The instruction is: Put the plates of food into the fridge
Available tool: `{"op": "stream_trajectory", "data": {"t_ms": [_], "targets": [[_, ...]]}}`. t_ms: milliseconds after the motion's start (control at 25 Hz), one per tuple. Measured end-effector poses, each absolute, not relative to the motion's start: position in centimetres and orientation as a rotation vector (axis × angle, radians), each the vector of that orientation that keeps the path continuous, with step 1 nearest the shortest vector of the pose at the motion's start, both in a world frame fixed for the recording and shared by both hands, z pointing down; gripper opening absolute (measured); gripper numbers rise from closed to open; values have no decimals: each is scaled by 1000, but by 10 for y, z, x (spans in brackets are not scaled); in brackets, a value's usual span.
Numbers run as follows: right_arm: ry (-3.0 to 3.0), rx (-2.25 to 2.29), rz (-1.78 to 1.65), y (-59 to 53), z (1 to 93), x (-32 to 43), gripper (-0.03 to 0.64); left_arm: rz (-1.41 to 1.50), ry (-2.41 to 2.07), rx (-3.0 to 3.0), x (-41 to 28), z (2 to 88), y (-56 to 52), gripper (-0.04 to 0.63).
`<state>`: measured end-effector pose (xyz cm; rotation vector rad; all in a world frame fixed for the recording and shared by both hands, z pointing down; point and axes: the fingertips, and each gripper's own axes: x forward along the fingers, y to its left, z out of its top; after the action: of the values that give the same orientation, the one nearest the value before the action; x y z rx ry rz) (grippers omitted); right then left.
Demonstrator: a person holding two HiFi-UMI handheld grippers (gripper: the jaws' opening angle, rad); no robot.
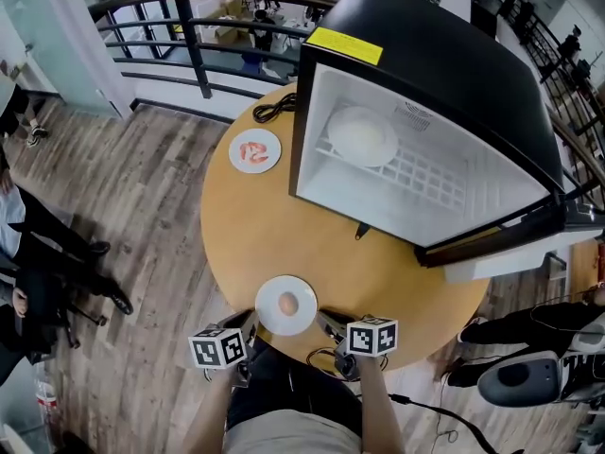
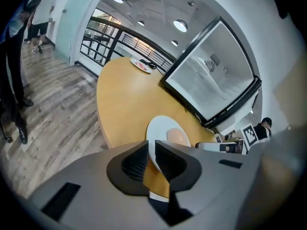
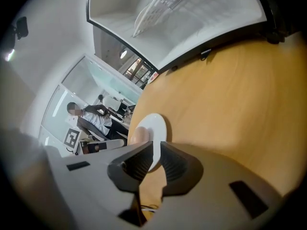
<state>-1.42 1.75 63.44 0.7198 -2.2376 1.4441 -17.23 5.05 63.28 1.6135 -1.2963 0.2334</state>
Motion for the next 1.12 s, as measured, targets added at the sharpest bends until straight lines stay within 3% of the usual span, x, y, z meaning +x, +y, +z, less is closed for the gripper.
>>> {"op": "stream_trajectory", "data": {"t_ms": [240,520,1120], "targets": [[-2190,713,1515,25,646,-13,63,157,-1211,1555,-160,643,55,88],[-2145,737,1638,20,647,-15,64,4,-1132,1472,-152,645,54,94],[-2064,747,2033,12,642,-26,63,-47,-1094,1407,-148,649,53,91]]}}
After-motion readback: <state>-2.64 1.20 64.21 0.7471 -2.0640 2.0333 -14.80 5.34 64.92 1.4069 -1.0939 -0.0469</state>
